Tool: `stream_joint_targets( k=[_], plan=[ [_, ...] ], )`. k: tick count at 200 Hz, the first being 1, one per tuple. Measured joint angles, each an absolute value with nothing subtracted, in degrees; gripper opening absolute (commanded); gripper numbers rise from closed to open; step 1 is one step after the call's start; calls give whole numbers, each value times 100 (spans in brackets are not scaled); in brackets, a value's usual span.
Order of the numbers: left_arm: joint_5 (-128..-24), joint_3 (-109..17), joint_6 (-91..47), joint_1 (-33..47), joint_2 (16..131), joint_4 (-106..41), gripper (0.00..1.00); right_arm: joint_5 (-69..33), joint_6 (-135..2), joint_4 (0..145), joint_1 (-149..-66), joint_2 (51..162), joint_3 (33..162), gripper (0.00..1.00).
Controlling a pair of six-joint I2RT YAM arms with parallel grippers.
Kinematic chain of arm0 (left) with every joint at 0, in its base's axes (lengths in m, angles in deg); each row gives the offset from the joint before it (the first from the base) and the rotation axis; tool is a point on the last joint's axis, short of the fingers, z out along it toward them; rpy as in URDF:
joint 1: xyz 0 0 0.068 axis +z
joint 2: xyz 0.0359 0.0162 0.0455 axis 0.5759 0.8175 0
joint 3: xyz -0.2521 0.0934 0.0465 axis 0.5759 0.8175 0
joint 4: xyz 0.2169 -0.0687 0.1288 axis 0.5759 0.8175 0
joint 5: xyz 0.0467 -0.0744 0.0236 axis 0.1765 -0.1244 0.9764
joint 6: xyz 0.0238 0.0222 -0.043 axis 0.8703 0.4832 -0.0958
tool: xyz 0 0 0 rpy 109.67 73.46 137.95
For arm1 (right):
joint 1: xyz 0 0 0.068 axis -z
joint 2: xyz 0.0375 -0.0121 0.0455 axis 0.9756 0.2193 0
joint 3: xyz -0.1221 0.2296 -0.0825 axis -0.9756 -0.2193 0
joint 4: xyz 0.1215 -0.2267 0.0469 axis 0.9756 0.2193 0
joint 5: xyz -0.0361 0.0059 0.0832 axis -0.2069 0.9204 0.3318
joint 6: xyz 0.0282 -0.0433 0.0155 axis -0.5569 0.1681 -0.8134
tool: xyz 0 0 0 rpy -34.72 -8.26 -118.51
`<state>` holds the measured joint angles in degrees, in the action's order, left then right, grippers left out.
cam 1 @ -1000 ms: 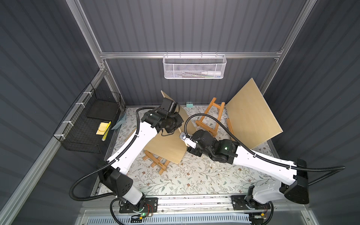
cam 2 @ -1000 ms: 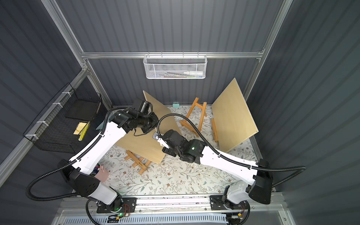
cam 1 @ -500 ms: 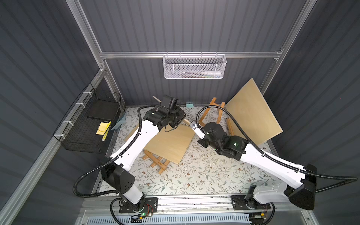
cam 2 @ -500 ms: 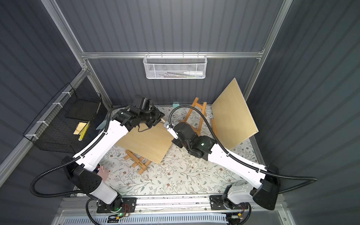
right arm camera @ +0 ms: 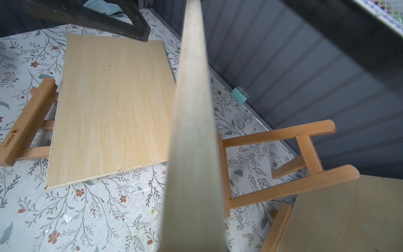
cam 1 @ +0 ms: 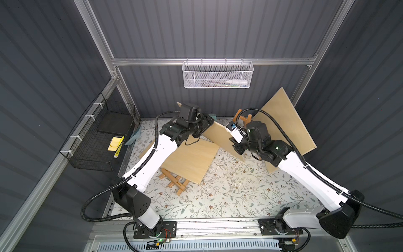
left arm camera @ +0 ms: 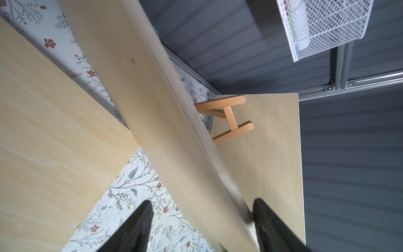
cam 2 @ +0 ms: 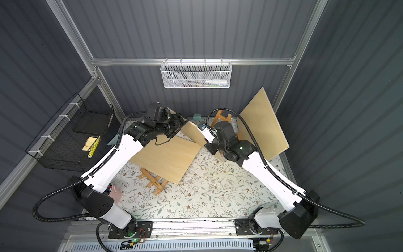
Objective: Assemble the easel
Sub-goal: Place the drawing board on the easel.
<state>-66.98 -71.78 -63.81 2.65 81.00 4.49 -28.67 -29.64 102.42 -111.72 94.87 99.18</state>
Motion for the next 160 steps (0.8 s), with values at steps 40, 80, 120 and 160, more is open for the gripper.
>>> stream_joint_targets(
  k=[40,80,120,160],
  plan=[
    [-6492,-6846,-6243,551,7767,665,75,-2244,-2822,10795,-10709,10031,10869,0],
    [-6448,-6605,-6180,643,7697,757,74,-1763,-2759,11114,-10361,10525,11678,0],
    [-6448,-6572,-6149,678,7695,787,74,-1599,-2628,11315,-10217,10982,12360,0],
    [-6451,-6428,-6136,709,7695,785,74,-1451,-2542,11363,-9944,11030,12406,0]
  ],
)
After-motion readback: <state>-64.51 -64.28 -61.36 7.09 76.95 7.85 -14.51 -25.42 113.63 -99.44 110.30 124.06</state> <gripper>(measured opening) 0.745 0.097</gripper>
